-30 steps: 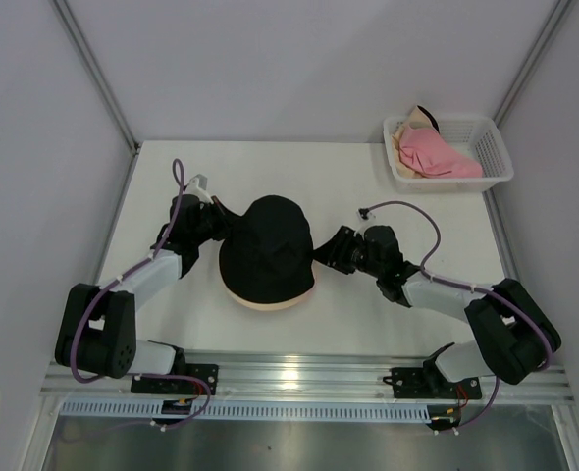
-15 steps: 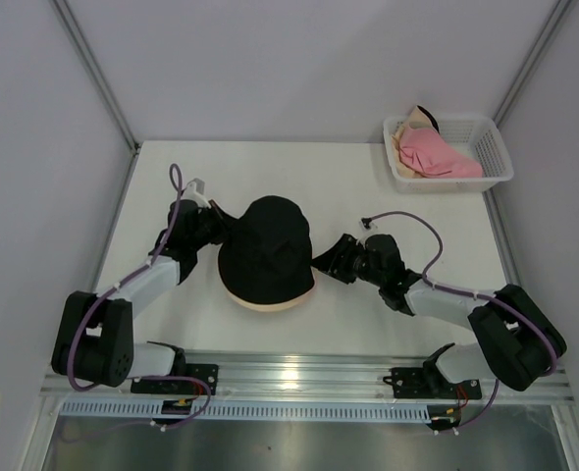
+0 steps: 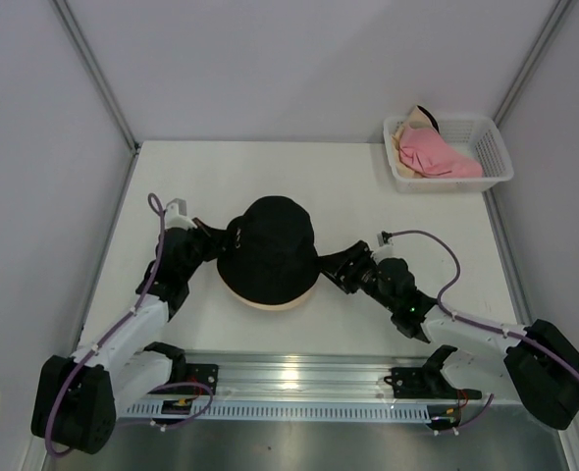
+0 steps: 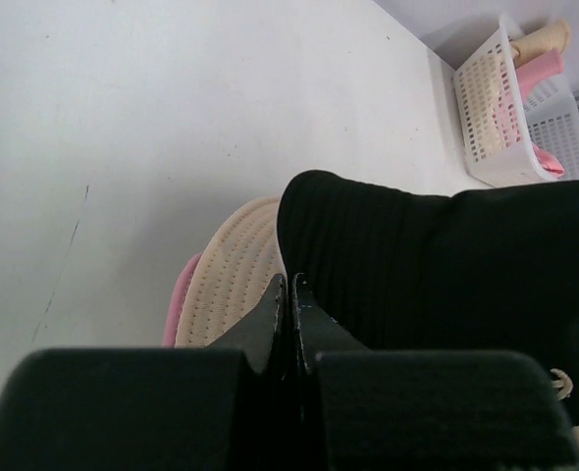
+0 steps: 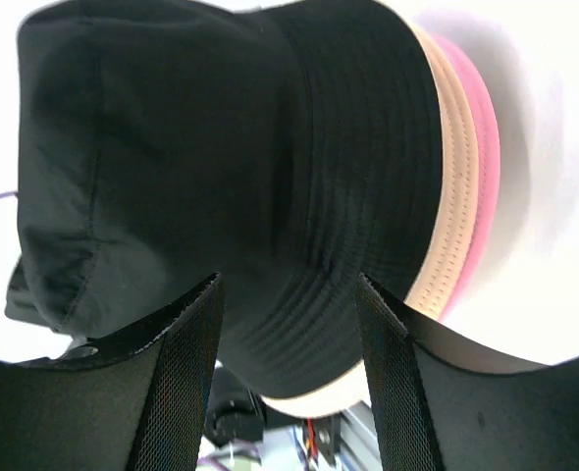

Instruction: Stack the hats

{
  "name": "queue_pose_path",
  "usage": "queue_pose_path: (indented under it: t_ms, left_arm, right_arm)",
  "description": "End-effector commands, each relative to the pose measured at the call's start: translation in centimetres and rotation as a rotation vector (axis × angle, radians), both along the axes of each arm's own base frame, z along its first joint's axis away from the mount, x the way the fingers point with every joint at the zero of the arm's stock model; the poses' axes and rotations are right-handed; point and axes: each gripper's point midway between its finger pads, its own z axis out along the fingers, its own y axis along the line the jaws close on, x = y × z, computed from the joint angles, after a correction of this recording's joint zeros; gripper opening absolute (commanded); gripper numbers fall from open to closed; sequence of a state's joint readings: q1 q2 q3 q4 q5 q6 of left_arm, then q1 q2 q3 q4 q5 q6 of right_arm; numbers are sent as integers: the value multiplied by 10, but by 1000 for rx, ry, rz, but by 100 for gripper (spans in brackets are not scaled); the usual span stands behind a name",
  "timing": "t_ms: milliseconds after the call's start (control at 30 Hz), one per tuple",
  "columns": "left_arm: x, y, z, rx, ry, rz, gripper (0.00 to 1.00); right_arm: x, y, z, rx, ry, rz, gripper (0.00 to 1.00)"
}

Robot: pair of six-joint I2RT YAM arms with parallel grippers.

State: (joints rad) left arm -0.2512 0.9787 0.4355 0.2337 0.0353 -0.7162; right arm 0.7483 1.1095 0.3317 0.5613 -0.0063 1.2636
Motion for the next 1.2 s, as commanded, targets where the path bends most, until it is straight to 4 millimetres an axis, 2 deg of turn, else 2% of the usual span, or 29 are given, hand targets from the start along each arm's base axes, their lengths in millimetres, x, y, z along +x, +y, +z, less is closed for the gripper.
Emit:
queue_pose_path:
  t_ms: [0, 133, 233, 333, 533, 633, 733, 900, 1033, 1133, 1167]
  left_arm:
    - [-5, 1, 2, -22, -22, 23, 1]
    - [-10, 2, -6, -29, -2, 27, 1]
    - [-13, 3, -12, -28, 18, 28, 1]
    - [-14, 8, -18, -14, 25, 52, 1]
    - [-9, 5, -16, -1, 20, 33, 1]
    - [-6, 3, -16, -4, 19, 28, 1]
    - [-7, -2, -19, -16, 32, 5, 1]
    - [-8, -1, -25, -15, 48, 15, 1]
    - [-12, 2, -29, -2, 54, 22, 1]
    - [-16, 3, -36, -1, 73, 23, 1]
    - [-16, 9, -41, 10, 83, 56, 1]
  right_arm:
    - [17, -3, 26, 61, -54, -100, 59]
    - [16, 1, 9, 14, -30, -92, 59]
    - [15, -5, -11, -40, 5, -106, 59]
    - [17, -13, -19, -93, 1, -137, 59]
    - [20, -7, -16, -91, -29, -111, 58]
    - [22, -3, -14, -77, -39, -102, 53]
    - [27, 1, -15, -86, -43, -100, 47]
    - [34, 6, -22, -102, -45, -95, 26]
    - [38, 5, -29, -125, -41, -98, 0]
    - [37, 3, -37, -164, -41, -95, 0]
    - [36, 2, -43, -184, -32, -95, 0]
